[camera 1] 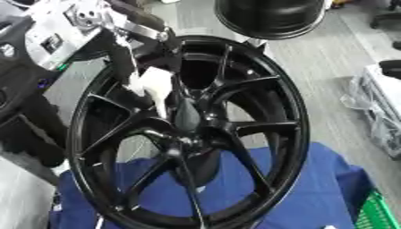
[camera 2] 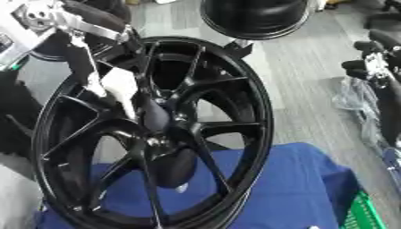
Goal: Pull the pin out of the wheel hub.
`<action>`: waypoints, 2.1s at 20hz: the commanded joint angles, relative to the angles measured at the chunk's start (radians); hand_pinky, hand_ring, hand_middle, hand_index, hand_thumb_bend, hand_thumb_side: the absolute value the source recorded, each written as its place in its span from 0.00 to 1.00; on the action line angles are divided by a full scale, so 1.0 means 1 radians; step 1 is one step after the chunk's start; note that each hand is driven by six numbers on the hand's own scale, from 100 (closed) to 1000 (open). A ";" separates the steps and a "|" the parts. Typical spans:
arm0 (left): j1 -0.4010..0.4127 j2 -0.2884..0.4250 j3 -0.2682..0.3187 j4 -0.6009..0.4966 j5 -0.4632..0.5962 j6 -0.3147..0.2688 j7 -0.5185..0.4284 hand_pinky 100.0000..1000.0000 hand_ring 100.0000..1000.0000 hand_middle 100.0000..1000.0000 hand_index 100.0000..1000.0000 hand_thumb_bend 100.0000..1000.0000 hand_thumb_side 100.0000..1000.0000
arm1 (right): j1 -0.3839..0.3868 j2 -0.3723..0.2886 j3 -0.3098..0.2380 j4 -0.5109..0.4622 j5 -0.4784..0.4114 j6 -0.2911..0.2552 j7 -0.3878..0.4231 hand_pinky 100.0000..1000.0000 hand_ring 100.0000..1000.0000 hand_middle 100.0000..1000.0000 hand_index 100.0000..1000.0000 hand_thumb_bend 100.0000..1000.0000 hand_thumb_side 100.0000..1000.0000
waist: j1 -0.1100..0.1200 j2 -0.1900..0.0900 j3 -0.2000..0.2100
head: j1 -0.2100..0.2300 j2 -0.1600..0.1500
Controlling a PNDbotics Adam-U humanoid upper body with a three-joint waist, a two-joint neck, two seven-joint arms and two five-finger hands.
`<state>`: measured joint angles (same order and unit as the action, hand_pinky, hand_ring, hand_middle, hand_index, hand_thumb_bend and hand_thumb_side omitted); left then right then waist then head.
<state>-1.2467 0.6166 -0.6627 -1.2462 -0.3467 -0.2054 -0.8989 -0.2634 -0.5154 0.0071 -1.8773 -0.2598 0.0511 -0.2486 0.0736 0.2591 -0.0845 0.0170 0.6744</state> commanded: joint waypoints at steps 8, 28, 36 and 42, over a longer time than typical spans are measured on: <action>-0.014 0.044 0.010 -0.037 0.033 0.024 -0.008 0.67 0.65 0.49 0.47 0.17 0.00 | -0.010 -0.022 -0.004 -0.009 -0.003 -0.001 0.001 0.74 0.66 0.76 0.89 0.00 0.59 | -0.004 -0.031 0.000 | 0.006 -0.003; 0.113 0.377 0.419 -0.323 0.109 0.157 0.021 0.59 0.54 0.40 0.27 0.15 0.00 | 0.003 -0.031 -0.017 -0.007 0.005 -0.005 -0.011 0.74 0.66 0.76 0.89 0.00 0.59 | 0.006 -0.027 0.031 | -0.021 -0.002; 0.503 0.579 0.617 -0.242 0.114 0.253 0.202 0.59 0.53 0.40 0.29 0.10 0.00 | 0.006 -0.037 -0.024 -0.010 0.010 -0.007 -0.017 0.74 0.66 0.76 0.89 0.00 0.59 | 0.008 -0.019 0.035 | -0.024 -0.007; 0.616 0.568 0.620 -0.094 0.058 0.270 0.230 0.64 0.57 0.44 0.39 0.23 0.00 | 0.000 -0.034 -0.023 -0.014 0.007 -0.007 -0.016 0.74 0.66 0.76 0.89 0.00 0.59 | 0.005 -0.018 0.028 | -0.019 -0.010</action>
<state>-0.6231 1.1445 -0.0620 -1.3601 -0.2775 0.0623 -0.6766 -0.2522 -0.5236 -0.0059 -1.8767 -0.2555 0.0454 -0.2633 0.0811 0.2595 -0.0570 -0.0017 0.6744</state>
